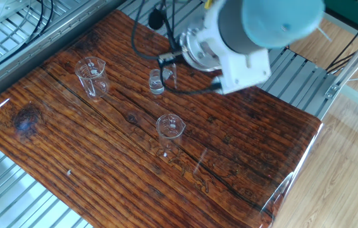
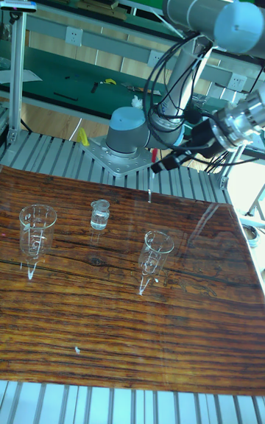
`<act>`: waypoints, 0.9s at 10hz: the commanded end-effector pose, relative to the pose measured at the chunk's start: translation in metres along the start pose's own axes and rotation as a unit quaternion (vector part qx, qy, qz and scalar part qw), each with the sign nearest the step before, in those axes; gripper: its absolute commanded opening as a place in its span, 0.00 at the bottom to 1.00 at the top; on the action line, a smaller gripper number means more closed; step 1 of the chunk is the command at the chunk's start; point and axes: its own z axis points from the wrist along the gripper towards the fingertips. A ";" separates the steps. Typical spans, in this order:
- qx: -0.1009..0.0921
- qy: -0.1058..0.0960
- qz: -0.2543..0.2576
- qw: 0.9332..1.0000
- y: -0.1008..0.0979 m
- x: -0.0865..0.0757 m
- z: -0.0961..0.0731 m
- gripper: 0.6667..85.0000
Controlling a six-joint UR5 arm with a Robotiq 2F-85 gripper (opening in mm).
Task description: Transfer liquid using a dropper
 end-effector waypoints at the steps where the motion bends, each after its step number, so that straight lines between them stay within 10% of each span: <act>1: -0.001 -0.012 0.011 1.000 0.000 -0.023 -0.009 0.02; 9: 0.022 -0.042 0.033 0.998 -0.032 -0.060 -0.003 0.02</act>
